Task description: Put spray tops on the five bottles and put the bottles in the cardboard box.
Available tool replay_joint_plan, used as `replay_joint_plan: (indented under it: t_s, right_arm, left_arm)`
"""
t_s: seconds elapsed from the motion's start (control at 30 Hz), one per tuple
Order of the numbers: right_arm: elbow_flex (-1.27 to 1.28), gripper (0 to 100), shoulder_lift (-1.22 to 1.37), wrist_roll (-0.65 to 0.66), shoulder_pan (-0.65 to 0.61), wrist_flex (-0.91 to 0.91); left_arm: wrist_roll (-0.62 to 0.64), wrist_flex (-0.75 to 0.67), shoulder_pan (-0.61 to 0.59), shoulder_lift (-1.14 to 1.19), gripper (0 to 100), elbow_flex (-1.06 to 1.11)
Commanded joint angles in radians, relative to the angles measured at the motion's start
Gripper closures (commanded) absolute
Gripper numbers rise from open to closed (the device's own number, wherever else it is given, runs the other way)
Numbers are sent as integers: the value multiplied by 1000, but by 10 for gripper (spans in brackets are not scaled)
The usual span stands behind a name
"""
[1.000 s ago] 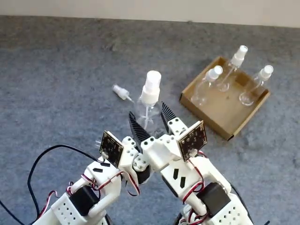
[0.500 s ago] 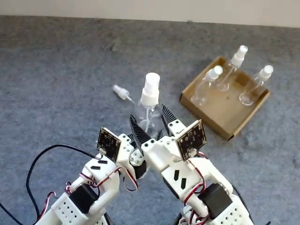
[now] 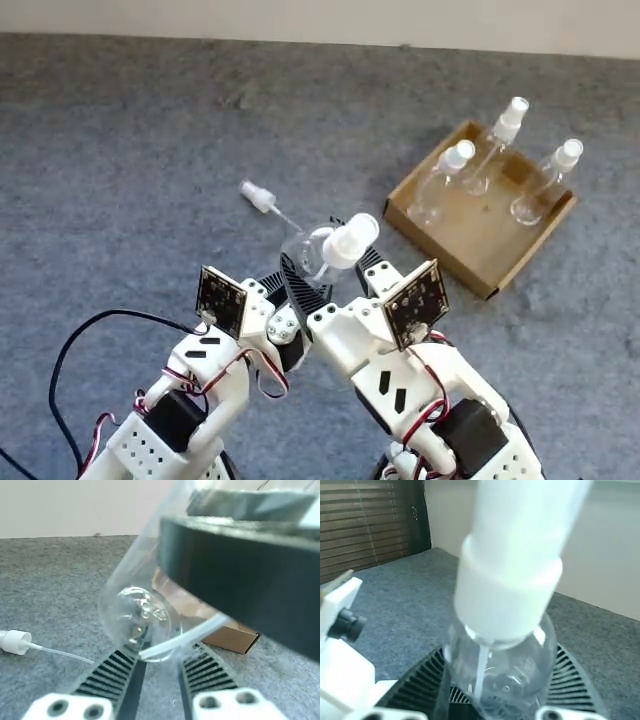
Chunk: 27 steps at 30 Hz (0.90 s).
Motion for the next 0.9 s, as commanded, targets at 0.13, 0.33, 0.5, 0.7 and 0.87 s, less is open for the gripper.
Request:
replay_joint_plan:
  t_s: [0.13, 0.33, 0.5, 0.7, 0.87]
  right_arm:
    - [-67, 818, 19, -8, 259, 5]
    - [-116, 818, 19, -8, 544, 7]
    - [-114, 818, 19, -2, 708, 7]
    - [-111, 818, 19, -2, 857, 7]
    - [-73, 818, 42, 0, 951, -24]
  left_arm:
    - [8, -26, -21, -18, 989, 1]
    - [8, -25, -25, -18, 989, 1]
    - [8, -25, -25, -18, 989, 1]
    - [8, -25, -25, -18, 989, 24]
    - [8, -25, -25, -18, 989, 24]
